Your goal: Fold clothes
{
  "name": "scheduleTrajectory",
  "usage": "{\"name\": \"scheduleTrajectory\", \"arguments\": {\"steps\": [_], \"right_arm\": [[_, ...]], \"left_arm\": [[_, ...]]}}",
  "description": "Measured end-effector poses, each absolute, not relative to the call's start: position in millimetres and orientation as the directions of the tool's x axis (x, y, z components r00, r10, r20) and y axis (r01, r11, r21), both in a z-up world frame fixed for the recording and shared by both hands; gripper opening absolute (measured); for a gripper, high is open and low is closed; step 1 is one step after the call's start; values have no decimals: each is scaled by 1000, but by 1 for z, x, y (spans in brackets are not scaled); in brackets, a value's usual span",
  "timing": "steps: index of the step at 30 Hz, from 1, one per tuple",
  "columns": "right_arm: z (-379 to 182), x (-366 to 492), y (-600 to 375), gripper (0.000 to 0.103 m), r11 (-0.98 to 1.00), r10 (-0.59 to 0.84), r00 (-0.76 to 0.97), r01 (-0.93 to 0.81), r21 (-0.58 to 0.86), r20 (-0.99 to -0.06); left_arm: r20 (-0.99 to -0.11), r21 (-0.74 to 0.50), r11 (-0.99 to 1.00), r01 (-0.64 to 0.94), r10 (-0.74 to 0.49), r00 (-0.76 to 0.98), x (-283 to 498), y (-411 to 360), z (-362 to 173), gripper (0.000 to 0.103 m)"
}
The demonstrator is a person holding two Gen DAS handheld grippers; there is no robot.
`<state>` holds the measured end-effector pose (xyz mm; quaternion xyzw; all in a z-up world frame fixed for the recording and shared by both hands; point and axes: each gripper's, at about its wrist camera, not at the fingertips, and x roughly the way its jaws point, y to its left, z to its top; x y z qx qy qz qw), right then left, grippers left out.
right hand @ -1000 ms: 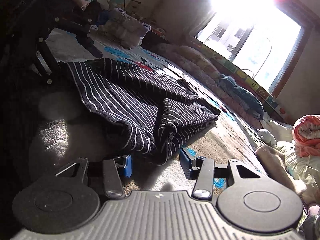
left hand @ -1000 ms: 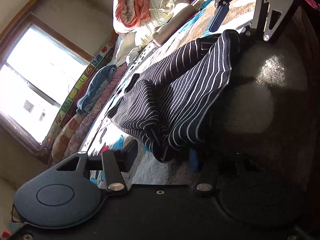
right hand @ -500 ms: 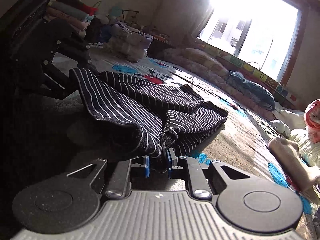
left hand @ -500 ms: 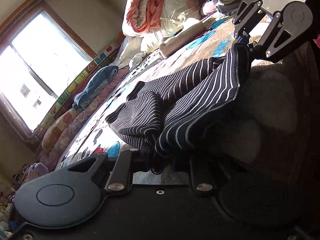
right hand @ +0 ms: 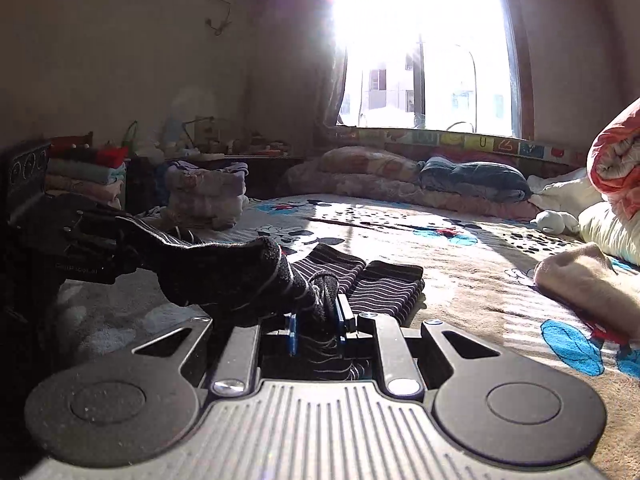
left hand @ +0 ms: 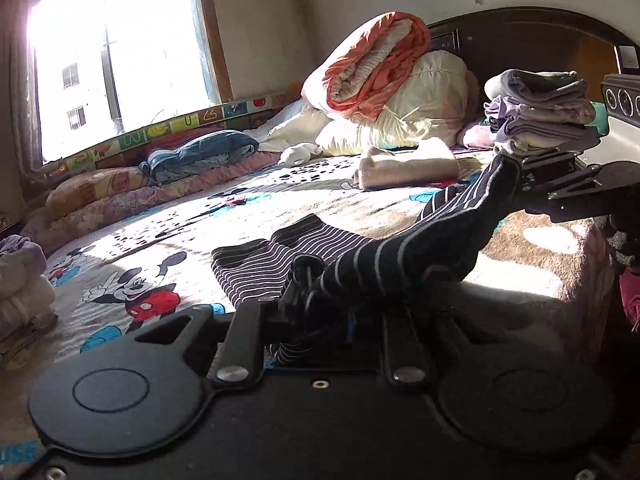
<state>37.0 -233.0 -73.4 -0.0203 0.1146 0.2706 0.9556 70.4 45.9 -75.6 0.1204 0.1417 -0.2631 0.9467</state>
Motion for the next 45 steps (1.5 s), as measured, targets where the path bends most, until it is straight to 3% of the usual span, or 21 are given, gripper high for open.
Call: {"name": "scheduleTrajectory", "arguments": {"steps": [8,11,14,16,19,21,24,26,28,29,30,31,33,38,45], "right_arm": [[-93,115,-252,20,818,540,807,-437,374,-238],[-100,144,-259,29,783,556,797,-407,471,-236],[-106,173,-267,45,736,579,783,-381,560,-228],[-111,185,-270,46,734,570,781,-346,584,-254],[-119,187,-276,55,709,583,762,-308,634,-281],[-118,178,-280,65,707,583,760,-301,640,-288],[-118,165,-286,68,704,586,755,-297,644,-292],[-120,162,-282,64,722,582,753,-304,621,-308],[-122,167,-272,42,745,581,745,-326,581,-327],[-122,168,-266,27,752,583,744,-343,563,-325],[-121,169,-262,20,760,582,749,-361,541,-318],[-118,169,-257,16,769,578,755,-379,515,-308],[-112,170,-252,15,777,574,773,-408,479,-271],[-89,181,-247,14,767,589,788,-476,430,-178],[-76,223,-255,14,743,597,792,-486,459,-127]], "left_arm": [[-389,-205,858,472,-514,765,151,67,-85,22],[-405,-345,830,438,-553,728,180,82,-92,23],[-420,-420,812,406,-571,705,198,89,-101,23],[-408,-473,787,396,-594,693,201,94,-106,23],[-400,-510,760,402,-623,672,205,98,-107,37],[-393,-531,742,410,-644,656,207,100,-107,57],[-383,-553,717,424,-671,635,212,101,-105,57],[-390,-543,718,436,-675,626,214,97,-106,57],[-404,-532,727,434,-669,625,217,92,-108,55],[-409,-524,732,435,-664,626,218,90,-108,44],[-411,-512,737,442,-662,627,218,88,-108,24],[-412,-497,744,447,-656,632,218,86,-107,20],[-393,-473,756,453,-641,659,215,87,-102,13],[-300,-488,738,466,-643,705,218,100,-86,13],[-228,-510,717,475,-646,729,246,105,-72,13]]}}
